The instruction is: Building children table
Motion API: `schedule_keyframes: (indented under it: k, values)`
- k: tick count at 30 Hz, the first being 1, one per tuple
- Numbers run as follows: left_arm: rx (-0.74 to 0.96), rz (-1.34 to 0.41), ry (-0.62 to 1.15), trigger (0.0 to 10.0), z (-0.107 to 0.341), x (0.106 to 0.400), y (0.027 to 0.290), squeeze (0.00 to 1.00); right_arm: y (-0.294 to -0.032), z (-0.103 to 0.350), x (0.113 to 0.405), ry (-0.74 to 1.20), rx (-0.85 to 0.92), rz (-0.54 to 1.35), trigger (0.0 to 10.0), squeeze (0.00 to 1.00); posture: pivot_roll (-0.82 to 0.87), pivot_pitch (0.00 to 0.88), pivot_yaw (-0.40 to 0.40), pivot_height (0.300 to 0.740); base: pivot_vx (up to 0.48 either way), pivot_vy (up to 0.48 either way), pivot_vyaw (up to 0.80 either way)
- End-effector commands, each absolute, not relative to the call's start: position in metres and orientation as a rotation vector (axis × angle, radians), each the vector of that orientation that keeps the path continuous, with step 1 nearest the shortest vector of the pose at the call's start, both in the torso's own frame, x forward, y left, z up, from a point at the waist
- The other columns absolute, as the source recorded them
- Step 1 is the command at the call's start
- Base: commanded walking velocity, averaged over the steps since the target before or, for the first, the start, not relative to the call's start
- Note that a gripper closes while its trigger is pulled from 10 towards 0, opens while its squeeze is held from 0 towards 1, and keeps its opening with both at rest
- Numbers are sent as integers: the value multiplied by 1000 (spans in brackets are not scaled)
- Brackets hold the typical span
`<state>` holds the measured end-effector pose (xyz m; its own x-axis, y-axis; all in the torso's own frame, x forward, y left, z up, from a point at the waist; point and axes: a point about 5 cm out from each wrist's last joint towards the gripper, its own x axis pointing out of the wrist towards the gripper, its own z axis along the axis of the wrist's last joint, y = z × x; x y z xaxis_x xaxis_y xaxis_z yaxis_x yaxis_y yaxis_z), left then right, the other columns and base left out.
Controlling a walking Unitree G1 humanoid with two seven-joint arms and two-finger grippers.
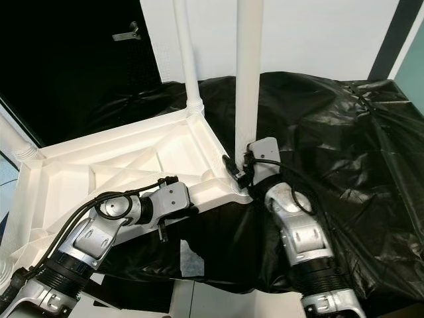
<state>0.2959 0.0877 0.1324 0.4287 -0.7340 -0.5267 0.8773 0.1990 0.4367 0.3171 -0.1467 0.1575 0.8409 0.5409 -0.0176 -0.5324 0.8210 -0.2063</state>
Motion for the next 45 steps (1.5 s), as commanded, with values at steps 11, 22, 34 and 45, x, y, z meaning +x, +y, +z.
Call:
schedule_keyframes:
  k: [11,22,34,45]
  values:
    - [764,-1102,256,10000,143,302,124,0,-176,130,317,178,-234,911,10000,0,29,0,94,740,0,0,0]
    - [743,-1213,304,10000,145,296,139,0,-189,133,323,257,-255,1078,10000,0,37,0,101,740,0,0,0]
    - [694,-1175,278,10000,144,297,131,0,-175,124,323,200,-165,972,10000,0,29,0,76,740,0,0,0]
    - [665,-1181,277,10000,139,292,124,0,-163,114,320,164,-206,770,10000,0,22,0,66,740,0,0,0]
